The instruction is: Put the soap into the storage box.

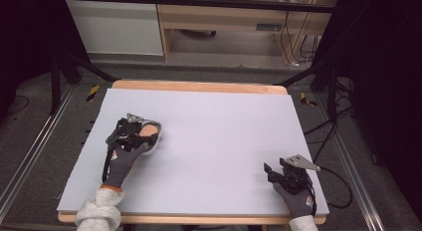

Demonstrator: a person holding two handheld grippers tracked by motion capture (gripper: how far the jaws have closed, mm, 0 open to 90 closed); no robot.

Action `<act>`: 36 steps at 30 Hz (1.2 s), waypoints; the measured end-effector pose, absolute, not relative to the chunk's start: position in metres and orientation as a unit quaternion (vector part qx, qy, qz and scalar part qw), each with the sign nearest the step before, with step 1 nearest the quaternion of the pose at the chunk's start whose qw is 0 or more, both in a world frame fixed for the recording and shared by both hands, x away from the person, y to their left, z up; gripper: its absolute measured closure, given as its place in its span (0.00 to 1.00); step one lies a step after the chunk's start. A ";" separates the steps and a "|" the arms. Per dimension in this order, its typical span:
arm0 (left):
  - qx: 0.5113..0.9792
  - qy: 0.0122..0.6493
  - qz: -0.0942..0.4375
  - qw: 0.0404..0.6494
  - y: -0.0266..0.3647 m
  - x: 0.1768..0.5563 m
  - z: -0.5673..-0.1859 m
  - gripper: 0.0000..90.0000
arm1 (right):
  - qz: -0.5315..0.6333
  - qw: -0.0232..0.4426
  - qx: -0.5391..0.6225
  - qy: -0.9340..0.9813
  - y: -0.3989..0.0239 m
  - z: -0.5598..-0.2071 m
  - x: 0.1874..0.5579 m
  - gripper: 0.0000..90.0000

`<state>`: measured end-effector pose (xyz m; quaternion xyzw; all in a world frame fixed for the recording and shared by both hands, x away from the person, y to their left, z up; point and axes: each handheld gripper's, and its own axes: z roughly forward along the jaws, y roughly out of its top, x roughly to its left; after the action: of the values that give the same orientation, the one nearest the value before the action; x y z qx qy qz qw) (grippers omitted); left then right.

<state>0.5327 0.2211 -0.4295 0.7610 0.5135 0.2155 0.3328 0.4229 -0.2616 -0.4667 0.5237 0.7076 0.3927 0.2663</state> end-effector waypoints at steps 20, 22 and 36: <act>0.760 0.496 0.225 0.355 0.214 0.521 -0.421 0.30 | 0.393 0.268 0.523 0.707 -0.261 -0.466 0.423 0.39; 0.759 0.495 0.228 0.356 0.214 0.520 -0.420 0.30 | 0.393 0.267 0.523 0.707 -0.261 -0.466 0.423 0.39; 0.754 0.475 0.217 0.398 0.220 0.495 -0.409 0.30 | 0.393 0.270 0.524 0.706 -0.262 -0.466 0.423 0.39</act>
<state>0.4946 0.2204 -0.4088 0.7544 0.4750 0.2170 0.3977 0.4226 -0.2624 -0.4662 0.5243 0.7057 0.3929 0.2695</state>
